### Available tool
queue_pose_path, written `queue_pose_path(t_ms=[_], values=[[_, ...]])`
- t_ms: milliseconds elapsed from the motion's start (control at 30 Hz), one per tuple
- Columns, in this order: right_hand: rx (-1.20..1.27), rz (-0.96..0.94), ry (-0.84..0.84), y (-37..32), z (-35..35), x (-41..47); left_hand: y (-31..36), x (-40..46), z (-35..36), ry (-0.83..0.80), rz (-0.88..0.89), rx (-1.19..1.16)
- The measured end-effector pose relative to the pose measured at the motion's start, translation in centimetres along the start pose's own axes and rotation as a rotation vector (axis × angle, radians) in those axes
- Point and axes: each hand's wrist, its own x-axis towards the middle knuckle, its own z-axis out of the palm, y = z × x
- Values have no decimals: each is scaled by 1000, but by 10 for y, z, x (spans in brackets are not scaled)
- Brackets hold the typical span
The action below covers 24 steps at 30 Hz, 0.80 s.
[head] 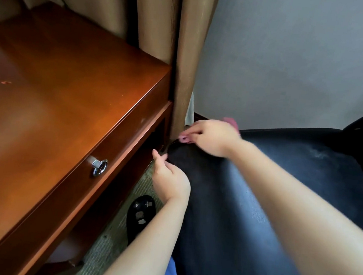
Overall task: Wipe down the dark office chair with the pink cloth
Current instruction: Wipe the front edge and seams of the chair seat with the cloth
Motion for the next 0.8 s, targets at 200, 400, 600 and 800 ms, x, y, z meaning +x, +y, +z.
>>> queue_pose_path(t_ms=[200, 400, 600, 800], values=[[0, 67, 243, 35, 11, -29, 4, 0, 0, 10, 32, 59], [-76, -207, 243, 5, 29, -21, -1, 0, -2, 35, 199, 218], [39, 209, 345, 58, 12, -44, 6, -3, -6, 10, 435, 480], [50, -65, 297, 37, 21, -61, 9, 2, -11, -54, 651, 606]])
